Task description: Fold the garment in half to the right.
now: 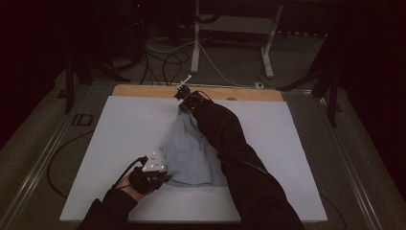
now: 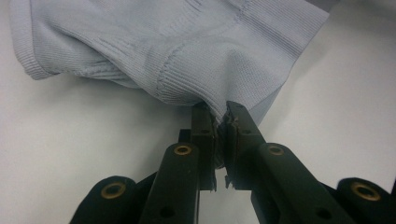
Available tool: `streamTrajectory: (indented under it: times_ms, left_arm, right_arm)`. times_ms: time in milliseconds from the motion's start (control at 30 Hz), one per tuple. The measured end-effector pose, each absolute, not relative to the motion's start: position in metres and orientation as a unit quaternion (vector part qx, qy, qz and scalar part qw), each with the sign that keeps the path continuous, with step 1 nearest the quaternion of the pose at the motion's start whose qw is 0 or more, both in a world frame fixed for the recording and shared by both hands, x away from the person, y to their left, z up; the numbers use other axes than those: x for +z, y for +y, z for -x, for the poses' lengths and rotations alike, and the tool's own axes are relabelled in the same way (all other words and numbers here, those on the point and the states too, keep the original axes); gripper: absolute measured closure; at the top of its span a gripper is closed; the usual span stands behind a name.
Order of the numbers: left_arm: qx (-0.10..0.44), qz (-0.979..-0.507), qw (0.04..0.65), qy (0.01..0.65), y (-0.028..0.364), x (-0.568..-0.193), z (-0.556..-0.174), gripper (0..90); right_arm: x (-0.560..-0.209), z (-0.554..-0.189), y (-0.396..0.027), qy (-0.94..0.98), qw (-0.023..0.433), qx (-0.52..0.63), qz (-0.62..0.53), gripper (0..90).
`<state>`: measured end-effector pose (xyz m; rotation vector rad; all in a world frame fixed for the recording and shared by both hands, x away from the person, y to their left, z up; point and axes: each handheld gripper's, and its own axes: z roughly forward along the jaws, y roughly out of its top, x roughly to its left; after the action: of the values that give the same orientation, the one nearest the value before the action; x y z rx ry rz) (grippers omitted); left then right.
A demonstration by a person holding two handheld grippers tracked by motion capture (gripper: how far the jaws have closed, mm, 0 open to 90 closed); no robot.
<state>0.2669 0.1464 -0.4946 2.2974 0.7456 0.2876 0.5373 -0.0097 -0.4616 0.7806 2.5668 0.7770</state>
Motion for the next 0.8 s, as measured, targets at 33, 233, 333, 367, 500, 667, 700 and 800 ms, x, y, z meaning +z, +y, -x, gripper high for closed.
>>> streamTrajectory:
  times_ms: [33,233,333,367,500,667,700,800]
  left_arm:
    - [0.111,-0.886,0.347,0.287,0.146,-0.494,-0.267,84.4]
    - [0.113,-0.888,0.349,0.276,0.144,-0.486,-0.268,84.5]
    - [0.113,-0.891,0.348,0.269,0.141,-0.481,-0.268,84.5]
    - [0.114,-0.892,0.348,0.265,0.140,-0.480,-0.268,84.5]
    - [0.114,-0.894,0.350,0.257,0.136,-0.474,-0.269,84.5]
    - [0.116,-0.898,0.349,0.242,0.129,-0.468,-0.271,84.5]
    - [0.115,-0.899,0.350,0.238,0.128,-0.466,-0.272,84.5]
    - [0.115,-0.902,0.349,0.228,0.123,-0.462,-0.272,84.5]
  right_arm:
    - [-0.460,-0.537,-0.011,0.906,0.174,0.274,-0.272,87.2]
    - [-0.454,-0.535,-0.017,0.903,0.175,0.281,-0.273,87.2]
    - [-0.451,-0.534,-0.020,0.901,0.174,0.287,-0.273,87.2]
    - [-0.450,-0.534,-0.021,0.901,0.176,0.288,-0.273,87.2]
    - [-0.447,-0.533,-0.026,0.898,0.178,0.293,-0.276,87.2]
    - [-0.443,-0.532,-0.032,0.894,0.179,0.302,-0.280,87.2]
    - [-0.442,-0.532,-0.034,0.895,0.178,0.300,-0.279,87.2]
    - [-0.438,-0.532,-0.039,0.893,0.178,0.305,-0.279,87.2]
